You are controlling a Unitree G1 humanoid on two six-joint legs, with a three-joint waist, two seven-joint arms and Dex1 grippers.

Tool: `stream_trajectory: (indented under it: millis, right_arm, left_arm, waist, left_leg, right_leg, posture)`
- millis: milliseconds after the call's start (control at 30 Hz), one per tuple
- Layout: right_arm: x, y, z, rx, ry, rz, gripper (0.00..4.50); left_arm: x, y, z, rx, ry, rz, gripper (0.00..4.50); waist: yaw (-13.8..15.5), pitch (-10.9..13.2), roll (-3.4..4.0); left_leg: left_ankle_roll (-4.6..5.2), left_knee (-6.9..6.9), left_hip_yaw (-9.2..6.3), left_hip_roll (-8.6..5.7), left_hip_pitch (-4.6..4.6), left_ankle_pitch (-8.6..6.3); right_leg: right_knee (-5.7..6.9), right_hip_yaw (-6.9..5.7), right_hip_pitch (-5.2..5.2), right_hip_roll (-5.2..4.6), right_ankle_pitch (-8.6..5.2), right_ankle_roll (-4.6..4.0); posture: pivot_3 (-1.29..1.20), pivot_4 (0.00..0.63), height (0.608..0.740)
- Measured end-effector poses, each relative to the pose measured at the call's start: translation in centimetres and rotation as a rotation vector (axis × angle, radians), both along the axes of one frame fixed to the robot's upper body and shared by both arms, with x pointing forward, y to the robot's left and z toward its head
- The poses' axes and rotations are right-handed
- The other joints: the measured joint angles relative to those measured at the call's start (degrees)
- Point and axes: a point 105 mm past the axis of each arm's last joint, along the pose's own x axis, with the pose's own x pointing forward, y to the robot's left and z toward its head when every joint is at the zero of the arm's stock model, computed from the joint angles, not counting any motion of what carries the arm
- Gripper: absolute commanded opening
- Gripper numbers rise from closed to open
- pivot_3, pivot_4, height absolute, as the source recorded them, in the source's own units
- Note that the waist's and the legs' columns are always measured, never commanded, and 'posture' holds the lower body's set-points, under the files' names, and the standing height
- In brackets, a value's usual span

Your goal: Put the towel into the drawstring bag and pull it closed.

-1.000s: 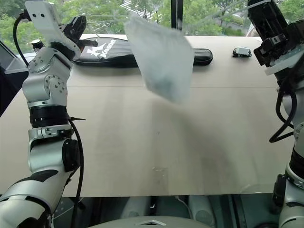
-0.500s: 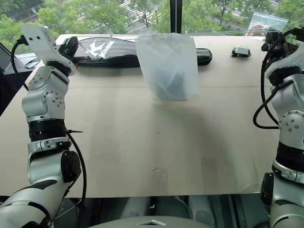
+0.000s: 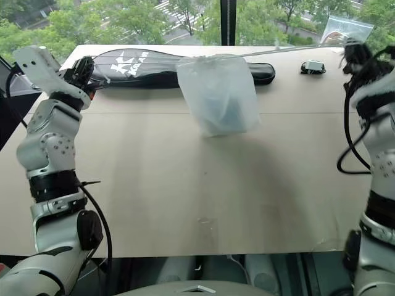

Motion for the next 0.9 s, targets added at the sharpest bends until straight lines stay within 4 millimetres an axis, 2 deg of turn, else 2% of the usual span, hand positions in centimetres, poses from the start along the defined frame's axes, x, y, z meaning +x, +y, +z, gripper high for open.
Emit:
stream_trajectory:
  millis: [33,100,167,200,233,267,367,433,500,567,667,733,767,800,833,900]
  right_arm:
    - [-1.1,1.2,-3.0,-0.053,0.110,0.092,0.00]
    - [-4.1,3.4,-11.0,-0.177,0.401,0.240,0.00]
    - [-6.2,4.3,-15.8,-0.284,0.564,0.290,0.00]
    - [-6.9,4.6,-17.5,-0.331,0.614,0.301,0.00]
    - [-6.9,4.9,-18.3,-0.373,0.622,0.304,0.00]
    - [-6.6,5.0,-18.4,-0.397,0.603,0.299,0.00]
    - [-5.2,5.6,-17.4,-0.407,0.515,0.270,0.00]
    - [-4.3,5.7,-17.4,-0.425,0.484,0.244,0.00]
    - [-3.4,5.5,-17.6,-0.445,0.469,0.212,0.00]
    - [-2.9,5.2,-17.5,-0.461,0.453,0.193,0.69]
    - [-3.0,5.0,-17.5,-0.483,0.437,0.199,1.84]
    - [-3.6,4.2,-17.7,-0.487,0.447,0.203,2.91]
    - [-3.9,3.7,-17.7,-0.491,0.454,0.194,3.30]
    - [-4.5,2.8,-17.7,-0.513,0.460,0.191,3.87]
    - [-5.3,1.9,-17.8,-0.537,0.473,0.187,4.35]
    - [-6.7,0.5,-17.7,-0.558,0.486,0.191,4.43]
  left_arm:
    - [-0.8,-0.8,-1.8,0.025,0.043,-0.046,0.06]
    - [-2.7,-3.6,-6.9,0.094,0.178,-0.184,0.06]
    - [-4.5,-6.2,-11.3,0.103,0.288,-0.301,0.06]
    - [-5.3,-7.7,-13.3,0.089,0.340,-0.360,0.06]
    - [-5.8,-8.9,-14.4,0.080,0.370,-0.408,0.06]
    - [-5.9,-9.6,-14.6,0.086,0.375,-0.435,0.06]
    - [-5.8,-10.0,-13.6,0.117,0.335,-0.445,0.06]
    - [-5.9,-10.4,-13.7,0.159,0.331,-0.463,0.06]
    - [-6.0,-11.0,-14.3,0.177,0.342,-0.507,0.59]
    - [-6.5,-11.4,-14.9,0.188,0.358,-0.559,1.24]
    - [-7.5,-10.8,-15.4,0.185,0.378,-0.613,2.57]
    - [-8.8,-9.4,-15.9,0.169,0.409,-0.633,3.66]
    - [-9.4,-8.7,-16.1,0.172,0.423,-0.636,4.00]
    - [-10.5,-7.9,-16.2,0.185,0.443,-0.663,4.50]
    - [-11.4,-7.3,-16.4,0.192,0.463,-0.679,4.50]
    - [-12.8,-6.1,-16.6,0.220,0.501,-0.704,4.50]
  waist:
    - [0.1,0.0,-0.03]
    - [0.1,0.0,0.00]
    - [0.0,0.0,-0.01]
    - [-0.1,0.0,-0.05]
    - [-0.3,0.0,-0.09]
    - [-0.3,0.0,-0.09]
    - [-0.2,0.0,-0.07]
    - [-0.2,0.0,-0.07]
    - [-0.1,0.0,-0.05]
    - [-0.1,0.0,-0.05]
    - [-0.2,0.0,-0.05]
    - [-0.1,0.0,-0.05]
    - [-0.1,-0.1,-0.05]
    - [-0.1,-0.1,-0.03]
    - [0.1,-0.1,-0.03]
    - [0.2,-0.1,-0.03]
  left_leg:
    - [0.00,-0.06,0.01,-0.01,0.01,0.00]
    - [0.07,-0.08,0.00,-0.06,0.08,-0.04]
    - [0.15,-0.06,0.16,-0.14,0.27,-0.09]
    - [0.16,-0.02,0.22,-0.13,0.38,-0.09]
    - [0.16,0.12,0.24,-0.11,0.38,-0.09]
    - [0.15,0.35,0.33,-0.05,0.40,-0.08]
    - [0.15,0.42,0.21,0.14,0.70,-0.07]
    - [0.15,0.42,0.15,0.17,0.88,-0.06]
    - [0.14,0.41,0.19,0.17,1.05,-0.04]
    - [0.13,0.38,0.28,0.17,1.13,-0.04]
    - [0.12,0.22,0.43,0.16,1.10,-0.06]
    - [0.15,0.11,0.44,0.14,0.96,-0.13]
    - [0.15,0.11,0.44,0.14,0.82,-0.16]
    - [0.14,0.12,0.43,0.12,0.44,-0.16]
    - [0.15,0.07,0.42,0.11,0.35,-0.16]
    - [0.15,0.05,0.42,0.08,0.41,-0.18]
  right_leg:
    - [0.00,0.00,0.01,-0.10,-0.04,0.04]
    - [0.00,0.16,0.01,-0.22,-0.07,0.10]
    - [0.05,0.35,0.07,-0.27,-0.07,0.12]
    - [0.06,0.39,0.13,-0.25,-0.07,0.12]
    - [0.08,0.41,0.13,-0.11,-0.06,0.11]
    - [0.11,0.35,0.18,0.13,-0.04,0.04]
    - [0.09,0.37,0.40,0.53,0.04,-0.16]
    - [0.11,0.41,0.52,0.67,0.09,-0.25]
    - [0.16,0.48,0.63,0.69,0.10,-0.26]
    - [0.14,0.60,0.69,0.70,0.09,-0.27]
    - [0.06,0.82,0.64,0.69,0.23,-0.17]
    - [0.01,0.82,0.52,0.65,0.17,-0.11]
    - [0.00,0.82,0.38,0.64,0.15,-0.10]
    - [0.02,0.80,0.00,0.61,0.14,-0.10]
    - [-0.03,0.79,-0.06,0.57,0.14,-0.09]
    - [-0.06,0.76,0.00,0.49,0.08,-0.05]
  posture:
    - [0.00,0.150,0.740]
    - [0.00,0.150,0.740]
    - [0.00,0.150,0.740]
    - [0.00,0.150,0.740]
    - [0.00,0.150,0.740]
    - [0.00,0.150,0.740]
    - [0.00,0.150,0.740]
    - [0.00,0.150,0.740]
    - [0.00,0.150,0.740]
    - [0.00,0.150,0.740]
    - [0.00,0.150,0.740]
    - [0.00,0.150,0.740]
    - [0.00,0.150,0.740]
    - [0.00,0.150,0.740]
    - [0.00,0.150,0.740]
    - [0.00,0.150,0.740]
